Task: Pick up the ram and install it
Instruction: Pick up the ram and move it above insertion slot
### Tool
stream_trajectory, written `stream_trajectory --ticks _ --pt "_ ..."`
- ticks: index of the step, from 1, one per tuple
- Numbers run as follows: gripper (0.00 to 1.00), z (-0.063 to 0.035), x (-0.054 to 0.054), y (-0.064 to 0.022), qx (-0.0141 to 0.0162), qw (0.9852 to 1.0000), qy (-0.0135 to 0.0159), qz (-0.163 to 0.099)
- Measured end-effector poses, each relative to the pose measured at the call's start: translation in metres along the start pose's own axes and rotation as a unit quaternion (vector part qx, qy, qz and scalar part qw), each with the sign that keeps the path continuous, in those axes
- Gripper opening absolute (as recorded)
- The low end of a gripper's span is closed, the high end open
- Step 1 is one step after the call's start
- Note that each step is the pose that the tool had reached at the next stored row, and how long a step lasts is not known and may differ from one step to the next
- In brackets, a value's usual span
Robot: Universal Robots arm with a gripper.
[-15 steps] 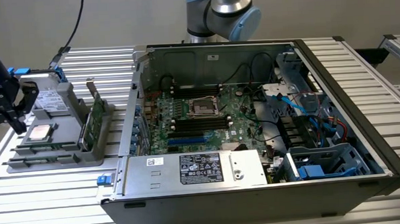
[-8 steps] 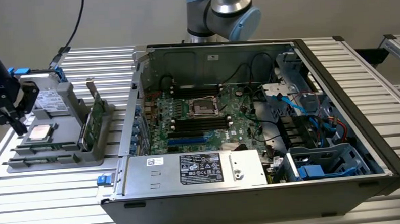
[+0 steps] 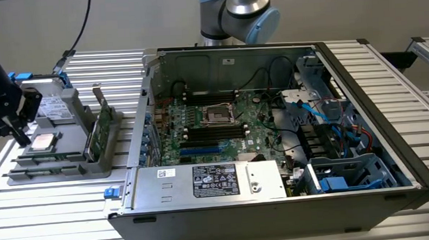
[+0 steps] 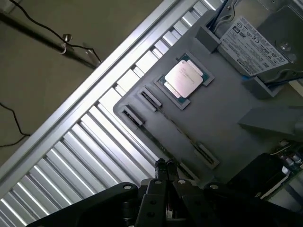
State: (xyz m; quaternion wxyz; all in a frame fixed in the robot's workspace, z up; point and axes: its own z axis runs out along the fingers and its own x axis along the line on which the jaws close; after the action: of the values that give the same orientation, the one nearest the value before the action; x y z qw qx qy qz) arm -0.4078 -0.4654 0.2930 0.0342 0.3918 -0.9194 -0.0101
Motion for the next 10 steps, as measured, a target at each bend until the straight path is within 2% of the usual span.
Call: stream_trajectory --ticks 5,10 --pt "0.10 0.0032 -0.0002 -0.0001 0.0024 0.9990 0.0018 -0.045" --pt "0.10 0.0067 -0.0004 -0.0003 0.0049 0.9958 0.0037 -0.091"
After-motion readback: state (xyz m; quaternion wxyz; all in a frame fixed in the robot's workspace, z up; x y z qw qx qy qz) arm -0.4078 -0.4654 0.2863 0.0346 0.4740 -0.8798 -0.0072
